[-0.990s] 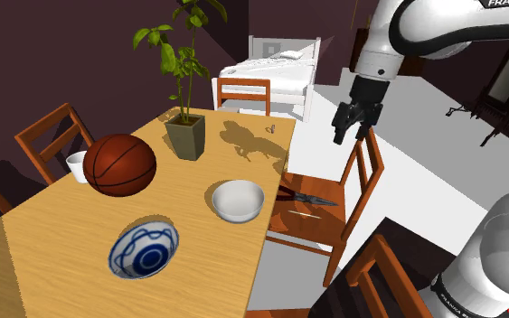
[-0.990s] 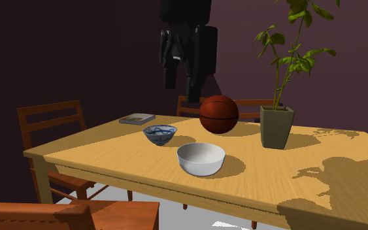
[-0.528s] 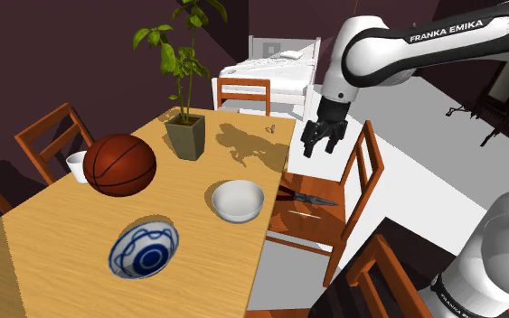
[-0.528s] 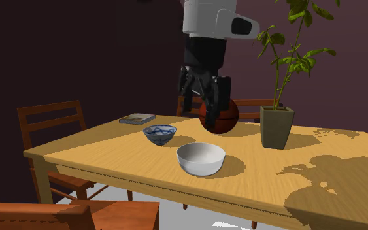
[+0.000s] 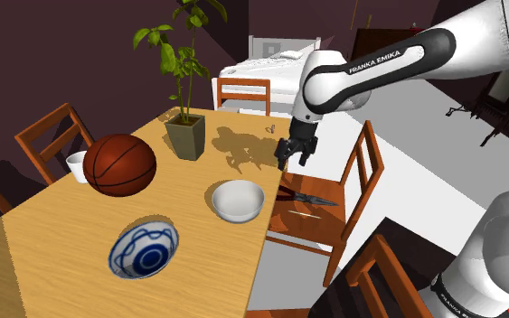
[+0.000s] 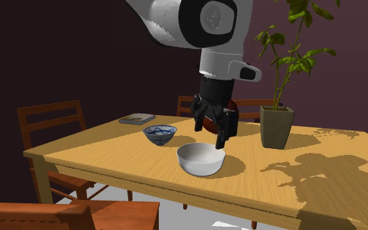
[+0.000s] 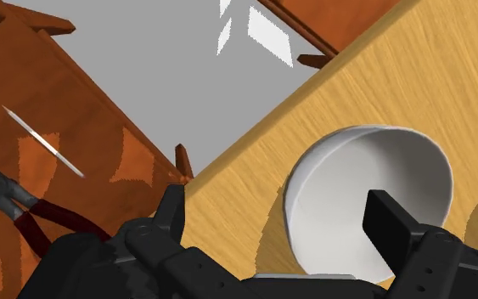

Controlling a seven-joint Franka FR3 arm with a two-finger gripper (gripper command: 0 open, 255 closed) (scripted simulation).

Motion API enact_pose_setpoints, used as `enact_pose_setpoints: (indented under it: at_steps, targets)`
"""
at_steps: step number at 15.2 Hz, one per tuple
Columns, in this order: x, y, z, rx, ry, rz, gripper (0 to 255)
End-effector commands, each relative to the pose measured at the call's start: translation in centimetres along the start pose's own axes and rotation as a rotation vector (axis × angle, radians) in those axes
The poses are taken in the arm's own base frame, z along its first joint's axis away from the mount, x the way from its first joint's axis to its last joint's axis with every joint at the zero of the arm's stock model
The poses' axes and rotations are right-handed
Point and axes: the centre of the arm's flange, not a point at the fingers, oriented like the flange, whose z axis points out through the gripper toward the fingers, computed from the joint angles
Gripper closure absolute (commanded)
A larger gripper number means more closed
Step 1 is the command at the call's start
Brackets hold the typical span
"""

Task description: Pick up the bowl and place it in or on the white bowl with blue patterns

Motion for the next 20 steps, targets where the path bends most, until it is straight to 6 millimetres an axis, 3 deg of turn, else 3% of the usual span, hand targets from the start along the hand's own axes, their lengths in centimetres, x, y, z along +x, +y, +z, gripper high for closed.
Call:
enact_pose_setpoints:
  at_steps: [1,9,17,20]
  targets:
    - [1.6,-0.7,2.4,0.005,0.001,-0.006,0]
    - [8.0,-3.5,10.2,0.024,0.000,-0.033,0]
    - [8.0,-3.6,14.3,0.024,0.000,-0.033,0]
    - [8.0,-3.6,14.3,0.024,0.000,-0.033,0]
